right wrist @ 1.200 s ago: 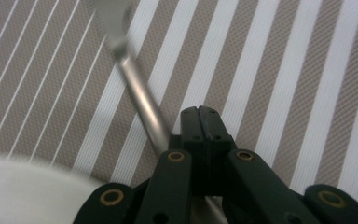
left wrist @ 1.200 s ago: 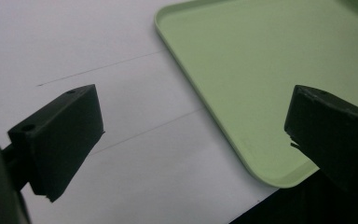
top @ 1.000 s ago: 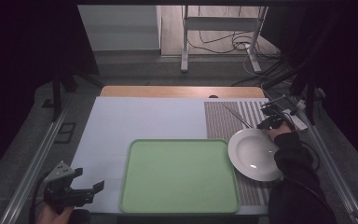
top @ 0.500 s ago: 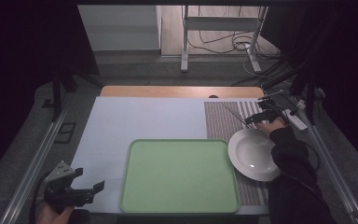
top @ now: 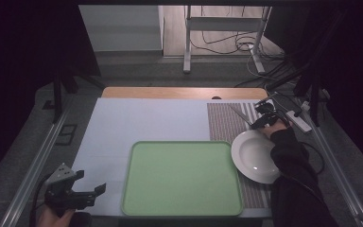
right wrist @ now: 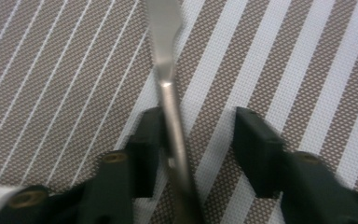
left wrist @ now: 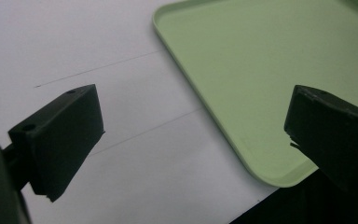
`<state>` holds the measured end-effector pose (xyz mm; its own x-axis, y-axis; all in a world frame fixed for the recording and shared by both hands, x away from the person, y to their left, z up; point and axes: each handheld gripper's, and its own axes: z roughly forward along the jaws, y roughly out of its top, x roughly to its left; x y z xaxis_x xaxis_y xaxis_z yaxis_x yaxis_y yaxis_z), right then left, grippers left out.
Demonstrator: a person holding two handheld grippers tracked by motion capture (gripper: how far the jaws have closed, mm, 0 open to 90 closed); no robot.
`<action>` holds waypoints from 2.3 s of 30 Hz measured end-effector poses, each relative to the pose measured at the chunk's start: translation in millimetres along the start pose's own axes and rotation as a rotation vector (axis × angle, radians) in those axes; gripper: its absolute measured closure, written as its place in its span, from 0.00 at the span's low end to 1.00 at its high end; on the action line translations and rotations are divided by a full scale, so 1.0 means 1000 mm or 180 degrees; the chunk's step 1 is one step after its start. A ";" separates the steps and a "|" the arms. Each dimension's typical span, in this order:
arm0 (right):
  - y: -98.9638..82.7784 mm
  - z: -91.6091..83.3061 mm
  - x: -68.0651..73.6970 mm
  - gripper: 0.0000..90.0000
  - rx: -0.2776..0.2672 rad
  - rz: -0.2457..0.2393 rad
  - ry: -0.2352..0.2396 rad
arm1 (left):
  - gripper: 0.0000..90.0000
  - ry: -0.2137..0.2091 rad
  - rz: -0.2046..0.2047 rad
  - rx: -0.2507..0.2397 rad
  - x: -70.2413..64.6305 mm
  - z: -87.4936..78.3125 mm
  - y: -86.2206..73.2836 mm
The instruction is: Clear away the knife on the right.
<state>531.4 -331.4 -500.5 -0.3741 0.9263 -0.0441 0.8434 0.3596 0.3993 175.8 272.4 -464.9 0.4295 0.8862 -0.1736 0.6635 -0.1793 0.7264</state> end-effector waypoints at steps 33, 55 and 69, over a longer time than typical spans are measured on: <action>-0.015 -0.061 -0.026 0.90 -0.0296 -0.0118 0.0335 | 0.05 0.0008 0.0005 0.0002 -0.001 0.000 0.000; -0.052 -0.089 0.045 0.89 -0.0415 -0.0544 0.0637 | 0.04 -0.0010 -0.0010 -0.0001 0.000 0.000 0.000; -0.065 -0.094 0.064 0.89 -0.0417 -0.0682 0.0696 | 0.04 -0.0008 -0.0005 0.0005 0.000 0.000 0.000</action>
<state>416.6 -305.9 -442.9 -0.6235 0.7801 0.0519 0.6850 0.5131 0.5172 176.4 272.0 -464.9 0.4300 0.8854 -0.1766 0.6652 -0.1784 0.7250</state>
